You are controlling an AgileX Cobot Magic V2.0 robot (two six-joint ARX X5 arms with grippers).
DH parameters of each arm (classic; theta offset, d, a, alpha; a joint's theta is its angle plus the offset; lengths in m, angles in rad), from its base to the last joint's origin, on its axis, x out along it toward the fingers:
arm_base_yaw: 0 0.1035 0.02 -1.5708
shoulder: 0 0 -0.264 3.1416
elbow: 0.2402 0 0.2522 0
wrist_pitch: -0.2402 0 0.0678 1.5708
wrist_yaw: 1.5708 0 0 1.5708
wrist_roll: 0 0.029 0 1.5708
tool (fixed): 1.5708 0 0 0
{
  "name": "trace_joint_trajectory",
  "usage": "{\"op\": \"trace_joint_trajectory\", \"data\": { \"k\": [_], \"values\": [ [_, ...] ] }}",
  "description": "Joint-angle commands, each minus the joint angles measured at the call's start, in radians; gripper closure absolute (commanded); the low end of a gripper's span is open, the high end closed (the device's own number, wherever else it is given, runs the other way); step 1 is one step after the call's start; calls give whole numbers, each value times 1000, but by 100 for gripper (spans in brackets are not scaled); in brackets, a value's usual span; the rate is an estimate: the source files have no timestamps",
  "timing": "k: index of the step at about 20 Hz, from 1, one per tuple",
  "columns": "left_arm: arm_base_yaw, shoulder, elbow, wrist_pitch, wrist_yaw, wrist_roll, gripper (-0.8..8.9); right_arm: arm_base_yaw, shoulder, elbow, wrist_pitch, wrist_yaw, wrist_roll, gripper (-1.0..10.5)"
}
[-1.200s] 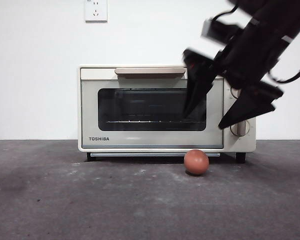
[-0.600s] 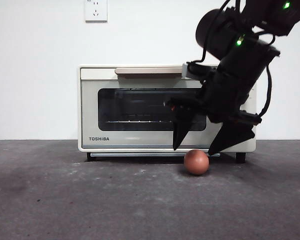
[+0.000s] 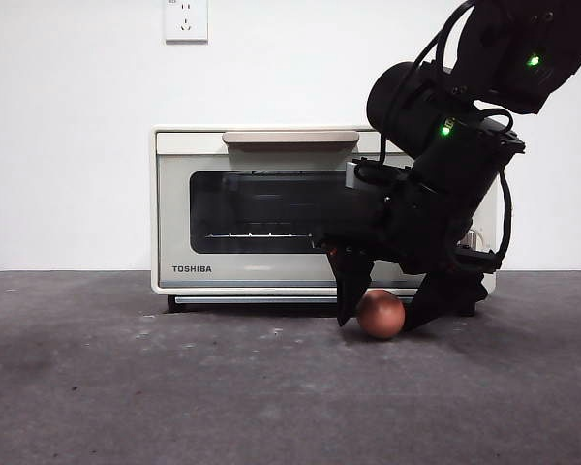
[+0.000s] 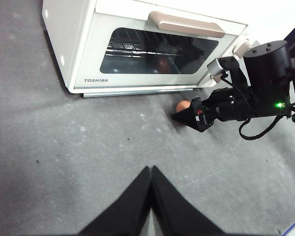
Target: Eggoven
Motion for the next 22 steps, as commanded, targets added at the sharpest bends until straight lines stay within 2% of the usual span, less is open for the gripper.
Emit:
{"op": "trace_joint_trajectory", "data": {
  "k": [1,4,6,10,15,18,22],
  "values": [
    [-2,3,20,10,5,16,806,6,26,16,6,19,15,677],
    [-2,3,20,10,5,16,806,7,26,16,-6,16,18,865],
    [-2,3,20,11,5,16,806,7,25,16,-6,15,18,945],
    [-2,14,20,16,5,16,806,7,2,16,-27,-1,18,944],
    [-27,74,23,109,5,-16,806,40,-168,16,-132,-16,-12,944],
    [-100,149,30,245,-1,-58,806,75,-325,16,-224,-16,-51,944],
    [-224,311,91,364,-100,-62,806,100,-533,16,-356,-14,-81,944]
  ]
}}
